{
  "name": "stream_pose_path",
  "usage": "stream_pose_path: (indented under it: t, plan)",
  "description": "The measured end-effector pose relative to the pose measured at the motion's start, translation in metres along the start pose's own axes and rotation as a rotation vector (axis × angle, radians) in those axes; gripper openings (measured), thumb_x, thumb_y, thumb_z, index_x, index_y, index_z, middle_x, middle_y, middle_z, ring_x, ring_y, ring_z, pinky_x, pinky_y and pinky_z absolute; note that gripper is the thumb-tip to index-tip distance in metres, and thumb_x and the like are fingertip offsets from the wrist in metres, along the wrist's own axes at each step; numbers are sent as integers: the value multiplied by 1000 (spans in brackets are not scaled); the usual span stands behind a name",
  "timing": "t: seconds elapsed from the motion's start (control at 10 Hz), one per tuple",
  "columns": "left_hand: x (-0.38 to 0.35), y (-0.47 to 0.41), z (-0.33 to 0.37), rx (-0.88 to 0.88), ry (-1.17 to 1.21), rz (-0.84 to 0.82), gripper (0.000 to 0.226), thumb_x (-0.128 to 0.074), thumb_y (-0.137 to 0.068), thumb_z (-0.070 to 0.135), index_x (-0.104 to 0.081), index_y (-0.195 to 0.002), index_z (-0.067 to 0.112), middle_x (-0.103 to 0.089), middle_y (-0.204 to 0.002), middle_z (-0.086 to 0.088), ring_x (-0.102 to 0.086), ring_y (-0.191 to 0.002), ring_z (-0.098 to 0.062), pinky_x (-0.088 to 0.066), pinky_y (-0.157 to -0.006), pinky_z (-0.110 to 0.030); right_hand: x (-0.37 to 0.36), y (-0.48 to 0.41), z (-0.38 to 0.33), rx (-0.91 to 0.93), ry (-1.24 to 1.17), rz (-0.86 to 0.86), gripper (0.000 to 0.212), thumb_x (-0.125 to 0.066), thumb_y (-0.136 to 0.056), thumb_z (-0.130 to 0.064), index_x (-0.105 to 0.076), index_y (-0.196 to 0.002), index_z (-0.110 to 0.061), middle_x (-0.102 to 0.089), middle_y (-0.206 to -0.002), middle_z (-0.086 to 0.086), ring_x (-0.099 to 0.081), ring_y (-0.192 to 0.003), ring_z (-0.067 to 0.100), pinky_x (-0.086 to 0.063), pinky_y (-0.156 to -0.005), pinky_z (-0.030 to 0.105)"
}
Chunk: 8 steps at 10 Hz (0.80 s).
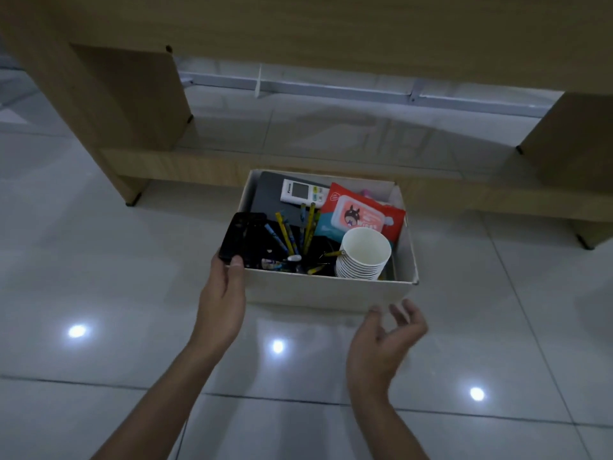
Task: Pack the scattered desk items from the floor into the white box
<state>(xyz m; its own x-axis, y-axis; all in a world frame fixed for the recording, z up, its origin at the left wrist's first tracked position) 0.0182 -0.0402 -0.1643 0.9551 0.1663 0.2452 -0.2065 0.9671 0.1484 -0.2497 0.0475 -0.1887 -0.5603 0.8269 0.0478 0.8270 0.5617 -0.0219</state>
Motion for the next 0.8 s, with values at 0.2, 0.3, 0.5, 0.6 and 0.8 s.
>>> stream_pose_path:
  t: [0.2,0.3,0.5,0.6,0.8]
  plan:
    - [-8,1,-3,-17,71,-34,18,-40,-91,64,-49,-105,67,-61,-92,41,-57,-94,8,-48,-102,-47,8,-36,-5,-49,27,-55,33,-54,-100,-21,-48,-132,-20,-55,-118,-11,-56,-107,3,-49,-72,6]
    - [-11,2,0,20,179,-51,20,-45,-103,37,-52,-113,53,-63,-100,30,-60,-94,13,-48,-100,-35,9,-32,-2,-68,43,-90,37,-55,-100,-21,-48,-136,-23,-55,-128,-6,-56,-115,7,-47,-81,10]
    - [15,30,43,-129,17,234,36,-62,-95,19,-49,-129,22,-54,-122,9,-53,-107,-7,-47,-80,-21,14,-39,-30,-103,157,-254,40,-56,-98,-14,-47,-137,-17,-50,-133,-1,-52,-121,11,-43,-73,6]
    - [0,37,91,-214,-52,101,15,-60,-95,13,-62,-108,22,-66,-97,14,-62,-89,-1,-52,-75,-21,26,-52,-75,-64,230,-309,25,-57,-98,-14,-58,-123,-19,-59,-120,-4,-56,-113,11,-42,-74,8]
    - [-40,73,230,-253,-162,-274,14,-61,-95,15,-70,-94,26,-72,-88,11,-66,-78,-4,-58,-74,-32,44,-59,-232,-20,238,-347,14,-58,-96,-9,-70,-95,-14,-70,-88,-6,-64,-85,0,-44,-67,3]
Point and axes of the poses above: each hand's wrist, its own y-axis away from the middle knuckle, its own x-axis out of the back of the hand, z = x × y, the point moved 8 cm from there along -y, towards the middle knuckle
